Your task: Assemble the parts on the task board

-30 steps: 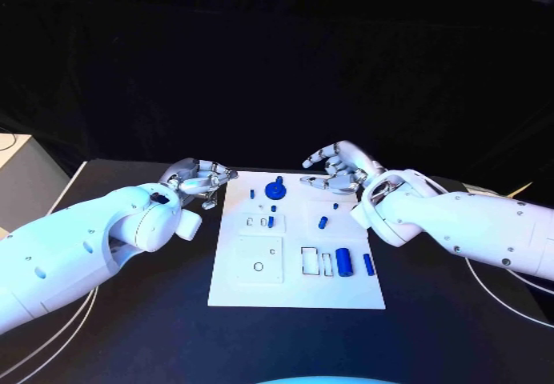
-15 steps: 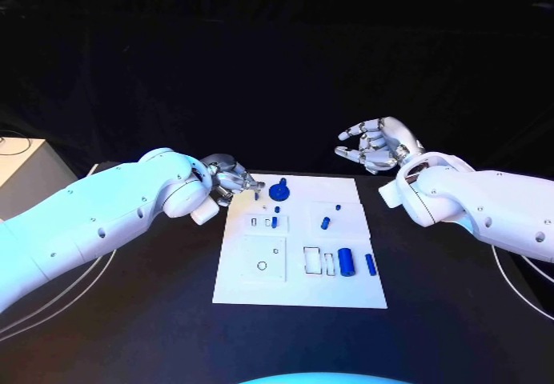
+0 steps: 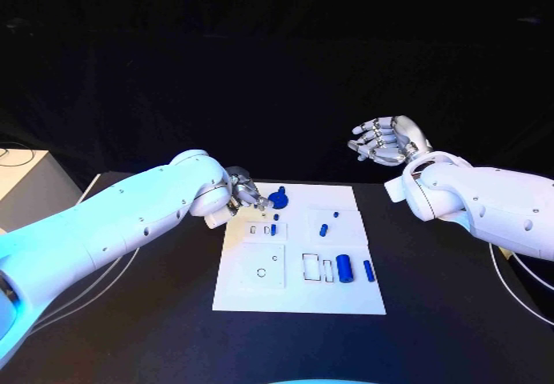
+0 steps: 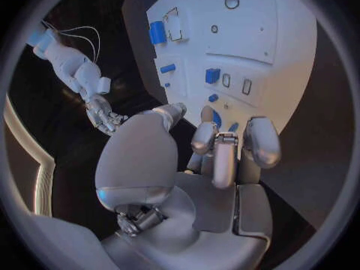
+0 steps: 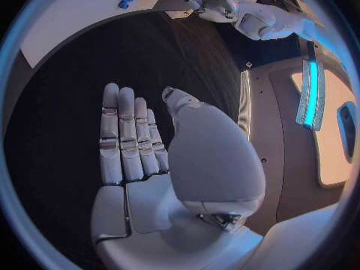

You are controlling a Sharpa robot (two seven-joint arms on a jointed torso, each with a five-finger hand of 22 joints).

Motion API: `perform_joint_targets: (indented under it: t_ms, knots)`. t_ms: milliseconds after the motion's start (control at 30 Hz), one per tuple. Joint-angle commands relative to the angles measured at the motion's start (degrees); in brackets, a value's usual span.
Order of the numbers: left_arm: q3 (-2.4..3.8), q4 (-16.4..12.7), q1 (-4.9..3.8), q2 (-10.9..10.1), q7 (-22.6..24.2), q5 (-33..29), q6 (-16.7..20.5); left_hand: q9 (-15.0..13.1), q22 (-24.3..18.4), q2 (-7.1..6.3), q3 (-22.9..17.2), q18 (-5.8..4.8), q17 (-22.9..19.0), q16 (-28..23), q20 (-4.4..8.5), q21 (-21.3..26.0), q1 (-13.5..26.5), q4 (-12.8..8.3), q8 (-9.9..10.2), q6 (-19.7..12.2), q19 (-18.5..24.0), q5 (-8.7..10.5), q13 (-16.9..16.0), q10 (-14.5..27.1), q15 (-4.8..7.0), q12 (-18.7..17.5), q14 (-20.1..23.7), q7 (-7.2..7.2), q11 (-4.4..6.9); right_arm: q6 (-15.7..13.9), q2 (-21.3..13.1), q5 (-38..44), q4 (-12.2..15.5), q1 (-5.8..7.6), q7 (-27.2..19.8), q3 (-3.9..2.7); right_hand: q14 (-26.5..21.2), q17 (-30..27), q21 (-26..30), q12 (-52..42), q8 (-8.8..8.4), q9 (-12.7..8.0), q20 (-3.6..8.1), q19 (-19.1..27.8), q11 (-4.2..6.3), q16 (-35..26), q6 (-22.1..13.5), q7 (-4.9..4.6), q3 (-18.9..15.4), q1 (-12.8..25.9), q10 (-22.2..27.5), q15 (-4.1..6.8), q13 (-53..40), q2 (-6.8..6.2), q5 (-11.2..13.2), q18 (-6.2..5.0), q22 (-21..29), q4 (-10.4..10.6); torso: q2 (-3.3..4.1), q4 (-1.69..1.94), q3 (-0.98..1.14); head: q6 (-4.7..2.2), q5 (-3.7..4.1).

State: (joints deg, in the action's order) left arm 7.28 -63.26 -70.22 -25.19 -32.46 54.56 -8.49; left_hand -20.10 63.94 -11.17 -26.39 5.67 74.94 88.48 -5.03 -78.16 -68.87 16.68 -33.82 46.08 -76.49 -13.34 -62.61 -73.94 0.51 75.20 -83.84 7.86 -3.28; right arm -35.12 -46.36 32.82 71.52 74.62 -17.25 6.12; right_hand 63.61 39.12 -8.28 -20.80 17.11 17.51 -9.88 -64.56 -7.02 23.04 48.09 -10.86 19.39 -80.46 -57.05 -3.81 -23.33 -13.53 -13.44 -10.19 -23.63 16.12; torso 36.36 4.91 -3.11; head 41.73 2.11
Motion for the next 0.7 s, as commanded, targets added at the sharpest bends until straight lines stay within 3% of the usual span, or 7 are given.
perform_joint_targets:
  t_ms: [33,367,700]
  knots:
    - [-0.21,1.3,-0.15,1.4,-1.8,3.3,-3.2,-0.3,0.1,-0.06,0.5,-0.39,11.2,0.3,0.10,-0.3,0.8,0.0,-0.5,0.3,-0.4,0.24,-0.1,-0.3,0.20,0.3,-5.1,-0.23,0.22,2.6,0.8,-2.7,-1.5,-0.23,-2.6,0.08,-1.3,-2.6,3.1,3.2,-1.18,-0.3,-0.94,1.2,-0.91,-4.7,0.2,-0.76,0.3,0.1,-0.8,-0.88,4.8,-0.46,-0.3,-0.33,3.7,-0.2,-0.63,-0.11,0.03,-0.40,-0.20]
    - [-1.73,4.5,-0.16,4.4,-2.9,5.4,-6.4,-1.8,0.3,0.21,2.8,-0.43,11.5,0.4,0.38,-0.4,3.5,0.1,-2.0,-0.4,-0.4,0.32,0.0,-0.1,0.46,0.2,-5.1,-0.55,0.48,3.4,2.3,-3.2,-4.0,-0.89,-2.7,0.26,-2.9,-7.0,4.7,6.2,-3.22,-0.7,-2.50,3.6,-1.88,-11.1,0.5,-1.65,-0.2,0.2,-1.3,-2.31,11.7,-0.33,-0.3,-0.33,10.2,-0.8,-1.26,-0.08,-0.06,-0.25,-0.46]
    - [-2.98,7.1,-0.10,6.5,-3.2,5.8,-7.8,-2.1,0.3,0.25,3.3,-0.45,11.6,0.4,0.41,-0.5,4.0,0.1,-2.2,-0.6,-0.4,0.33,0.3,0.1,0.49,0.0,-5.2,-0.60,0.52,3.7,2.9,-2.1,-4.1,-1.24,-2.3,0.32,-5.0,-10.1,4.7,7.5,-4.54,-0.8,-3.72,6.4,-2.79,-14.7,0.7,-2.42,-2.3,0.1,-0.3,-3.50,15.9,0.41,-0.5,-0.35,14.4,-1.1,-0.71,-0.11,-0.10,-0.16,-0.59]
